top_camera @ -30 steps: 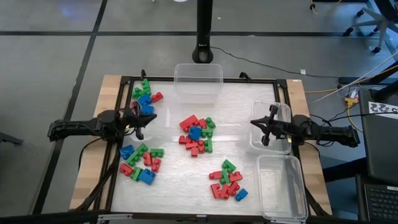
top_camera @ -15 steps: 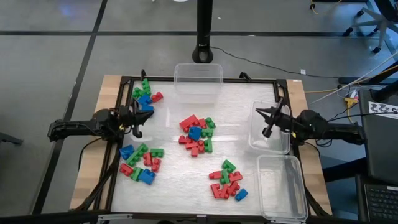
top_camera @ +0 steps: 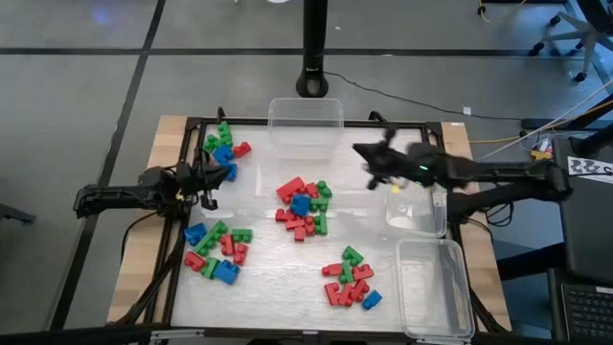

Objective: Sort blocks
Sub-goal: Put the green game piece into the top transparent bin

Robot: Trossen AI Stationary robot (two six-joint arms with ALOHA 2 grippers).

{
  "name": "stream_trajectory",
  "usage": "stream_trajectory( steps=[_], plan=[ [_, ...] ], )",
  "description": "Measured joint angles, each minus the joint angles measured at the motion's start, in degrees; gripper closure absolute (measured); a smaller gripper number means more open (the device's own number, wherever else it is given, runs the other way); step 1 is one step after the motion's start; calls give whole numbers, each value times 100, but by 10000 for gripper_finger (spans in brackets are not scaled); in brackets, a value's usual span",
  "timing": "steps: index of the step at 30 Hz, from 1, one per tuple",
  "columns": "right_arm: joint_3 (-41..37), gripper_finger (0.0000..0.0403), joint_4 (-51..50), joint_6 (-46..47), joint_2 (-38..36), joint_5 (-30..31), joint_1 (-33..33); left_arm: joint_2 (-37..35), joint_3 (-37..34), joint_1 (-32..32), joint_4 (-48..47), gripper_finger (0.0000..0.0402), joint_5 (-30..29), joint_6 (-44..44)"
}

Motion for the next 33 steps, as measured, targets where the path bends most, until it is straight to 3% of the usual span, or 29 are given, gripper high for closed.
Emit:
stream_trajectory(
  steps=[10, 13, 17, 24, 28, 33],
  plan=[
    [1974, 369, -2082, 270, 2474, -480, -285, 0, 0, 0, -120, 400, 0, -24],
    [2307, 327, -2764, 602, 2985, -947, -284, 0, 0, 0, -138, 400, 0, -56],
    [2558, 241, -3243, 1089, 3421, -1510, -295, 0, 0, 0, -152, 400, 0, -142],
    [2559, 104, -3610, 1372, 3767, -1325, -287, 0, 0, 0, -199, 400, 0, -185],
    [2559, 66, -3562, 1437, 3765, -1178, -280, 0, 0, 0, -195, 400, 0, -167],
    [2481, 46, -3447, 1536, 3761, -1138, -280, 0, 0, 0, -191, 400, 0, -171]
  ],
)
